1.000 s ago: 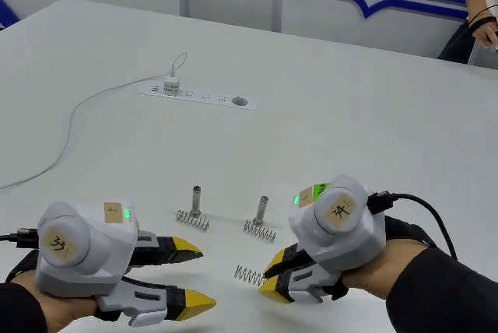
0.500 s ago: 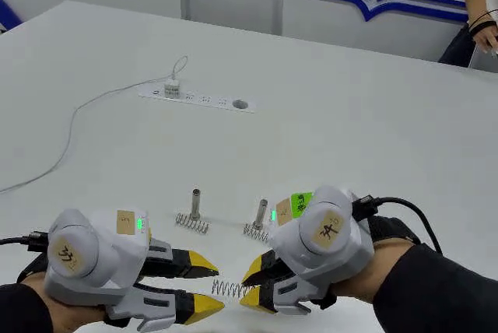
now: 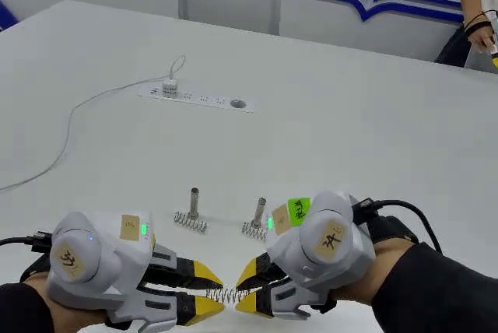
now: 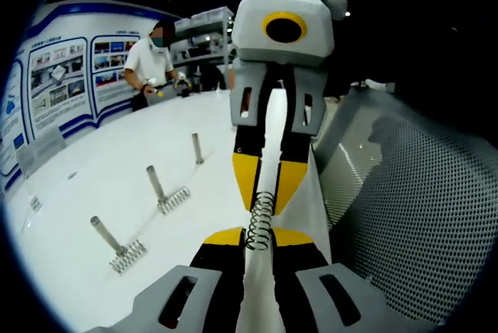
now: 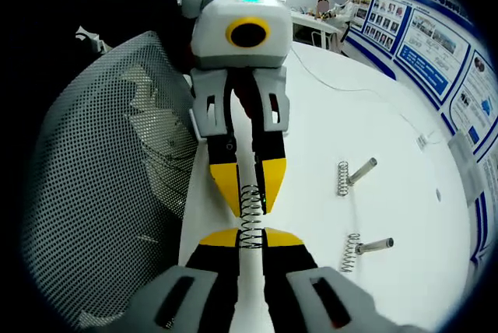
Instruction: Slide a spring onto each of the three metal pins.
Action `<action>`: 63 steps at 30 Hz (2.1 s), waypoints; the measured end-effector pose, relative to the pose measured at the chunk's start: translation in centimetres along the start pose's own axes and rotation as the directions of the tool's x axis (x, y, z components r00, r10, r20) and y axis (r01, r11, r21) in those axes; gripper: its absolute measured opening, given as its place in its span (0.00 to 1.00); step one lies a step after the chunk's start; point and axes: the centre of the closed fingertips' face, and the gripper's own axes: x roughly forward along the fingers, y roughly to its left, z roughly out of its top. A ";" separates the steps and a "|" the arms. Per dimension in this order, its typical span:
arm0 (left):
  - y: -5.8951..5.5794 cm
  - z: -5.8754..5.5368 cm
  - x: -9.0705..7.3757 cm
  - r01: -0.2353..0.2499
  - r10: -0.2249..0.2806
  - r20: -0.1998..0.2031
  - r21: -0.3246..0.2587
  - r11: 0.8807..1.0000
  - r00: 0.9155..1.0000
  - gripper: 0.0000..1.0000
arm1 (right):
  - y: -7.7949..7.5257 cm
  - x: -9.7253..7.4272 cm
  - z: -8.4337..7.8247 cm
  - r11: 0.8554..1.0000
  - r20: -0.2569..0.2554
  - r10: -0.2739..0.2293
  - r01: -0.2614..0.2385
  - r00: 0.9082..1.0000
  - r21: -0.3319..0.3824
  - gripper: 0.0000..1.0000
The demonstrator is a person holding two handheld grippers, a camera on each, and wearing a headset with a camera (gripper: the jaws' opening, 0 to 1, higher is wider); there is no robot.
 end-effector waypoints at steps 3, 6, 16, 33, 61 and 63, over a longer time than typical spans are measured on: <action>-0.1 0.0 0.0 0.008 -0.008 -0.002 0.004 1.000 1.000 0.13 | 0.1 0.0 0.0 1.000 0.001 0.003 -0.003 1.000 0.002 0.12; -0.4 -0.1 0.0 0.022 -0.022 -0.005 0.012 1.000 1.000 0.12 | 0.3 0.0 -0.1 1.000 0.003 0.007 -0.007 1.000 0.000 0.12; -0.6 1.3 -0.3 0.040 -0.040 0.036 0.001 0.999 0.999 0.10 | 0.2 0.2 -0.9 0.999 0.002 0.008 -0.008 1.000 0.049 0.15; -0.2 0.8 -0.2 0.028 -0.027 0.023 -0.019 0.999 0.999 0.10 | -0.2 -1.4 2.1 0.994 0.112 -0.010 -0.003 0.994 0.107 0.12; 1.6 0.4 -1.0 -0.055 0.057 0.045 -0.055 0.997 0.997 0.22 | -2.3 -3.6 2.1 0.992 0.046 -0.076 0.070 0.996 0.108 0.12; 2.0 0.2 -1.4 -0.073 0.077 0.050 -0.073 0.995 0.996 0.23 | -3.1 -4.4 1.3 0.987 0.028 -0.100 0.095 0.995 0.127 0.12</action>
